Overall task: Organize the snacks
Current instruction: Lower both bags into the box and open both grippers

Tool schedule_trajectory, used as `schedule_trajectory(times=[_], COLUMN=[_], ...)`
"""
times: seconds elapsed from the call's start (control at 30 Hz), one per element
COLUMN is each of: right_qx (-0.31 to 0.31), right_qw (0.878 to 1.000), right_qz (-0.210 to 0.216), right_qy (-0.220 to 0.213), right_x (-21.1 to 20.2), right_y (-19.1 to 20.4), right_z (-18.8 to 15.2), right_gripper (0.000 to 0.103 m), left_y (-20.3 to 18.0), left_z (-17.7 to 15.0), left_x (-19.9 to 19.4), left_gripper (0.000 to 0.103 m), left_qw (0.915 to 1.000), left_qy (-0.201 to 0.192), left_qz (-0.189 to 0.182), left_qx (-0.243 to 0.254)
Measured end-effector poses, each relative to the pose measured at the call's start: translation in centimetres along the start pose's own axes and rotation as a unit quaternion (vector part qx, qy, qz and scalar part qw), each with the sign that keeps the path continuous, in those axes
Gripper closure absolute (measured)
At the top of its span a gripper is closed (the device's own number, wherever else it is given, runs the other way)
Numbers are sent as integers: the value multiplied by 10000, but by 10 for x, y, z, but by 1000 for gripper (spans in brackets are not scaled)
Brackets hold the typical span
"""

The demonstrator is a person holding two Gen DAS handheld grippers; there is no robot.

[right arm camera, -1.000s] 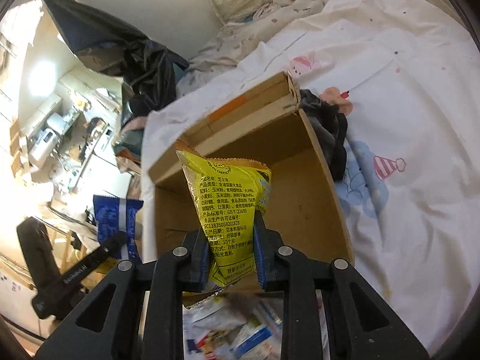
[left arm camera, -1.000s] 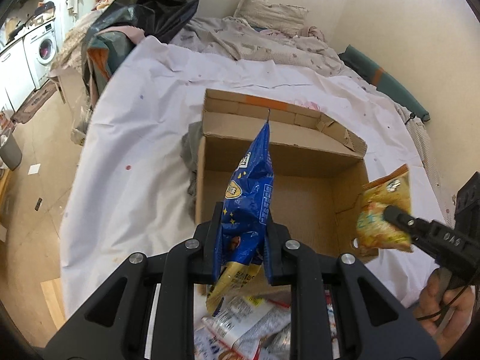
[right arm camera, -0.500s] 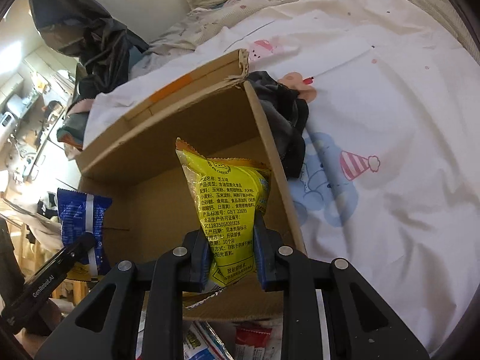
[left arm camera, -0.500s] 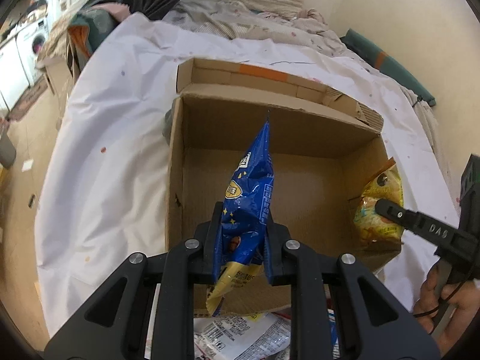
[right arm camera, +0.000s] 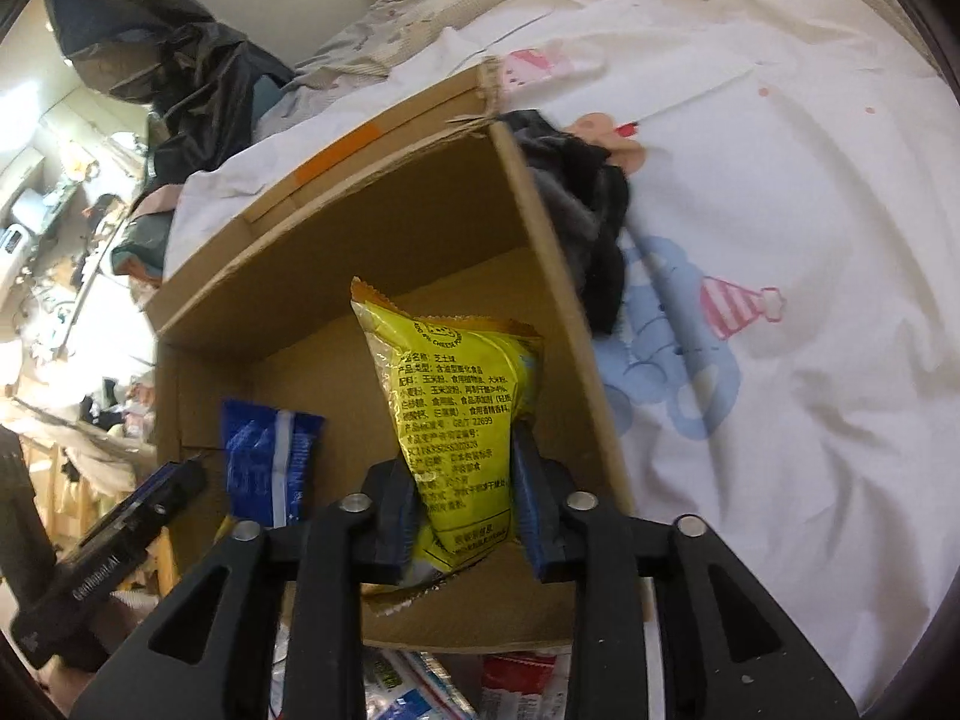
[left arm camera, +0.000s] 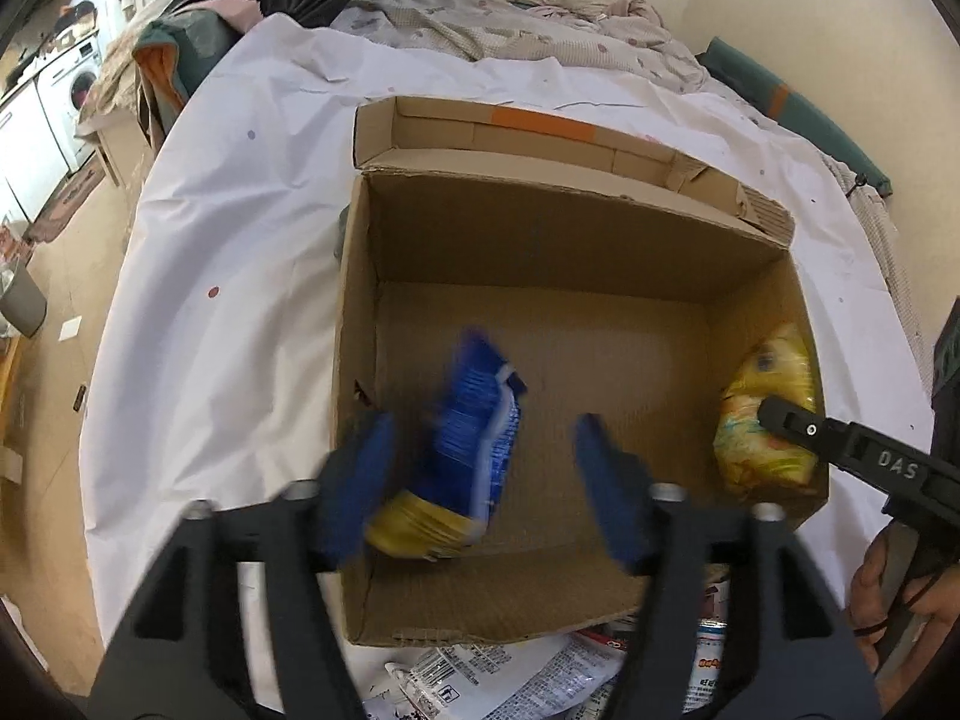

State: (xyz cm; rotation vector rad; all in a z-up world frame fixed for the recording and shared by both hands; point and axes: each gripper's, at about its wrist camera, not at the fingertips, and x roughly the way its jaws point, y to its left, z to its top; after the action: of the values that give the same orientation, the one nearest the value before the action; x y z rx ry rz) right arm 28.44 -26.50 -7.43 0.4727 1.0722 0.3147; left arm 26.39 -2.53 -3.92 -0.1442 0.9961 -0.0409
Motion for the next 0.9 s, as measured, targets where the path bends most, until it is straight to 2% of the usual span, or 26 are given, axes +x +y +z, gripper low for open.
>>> schedule_trajectory(times=[0.07, 0.2, 0.57, 0.9], right_qx=[-67, -313, 62, 19], right_qw=[9998, 9992, 9997, 9995], right_qz=[130, -30, 96, 128], right_qy=[-148, -249, -226, -285], right_x=[-5, -8, -10, -28], right_y=[6, 14, 1, 2], right_z=[-2, -2, 0, -11], right_gripper=[31, 31, 31, 31], left_y=[-2, -6, -4, -6], left_z=[0, -1, -3, -13], left_x=[-3, -8, -11, -36], left_gripper=[27, 25, 25, 25], left_qw=[9999, 9998, 9999, 9984], left_qy=[-36, -108, -113, -433], left_qz=[-88, -71, -48, 126], left_qx=[43, 153, 115, 334])
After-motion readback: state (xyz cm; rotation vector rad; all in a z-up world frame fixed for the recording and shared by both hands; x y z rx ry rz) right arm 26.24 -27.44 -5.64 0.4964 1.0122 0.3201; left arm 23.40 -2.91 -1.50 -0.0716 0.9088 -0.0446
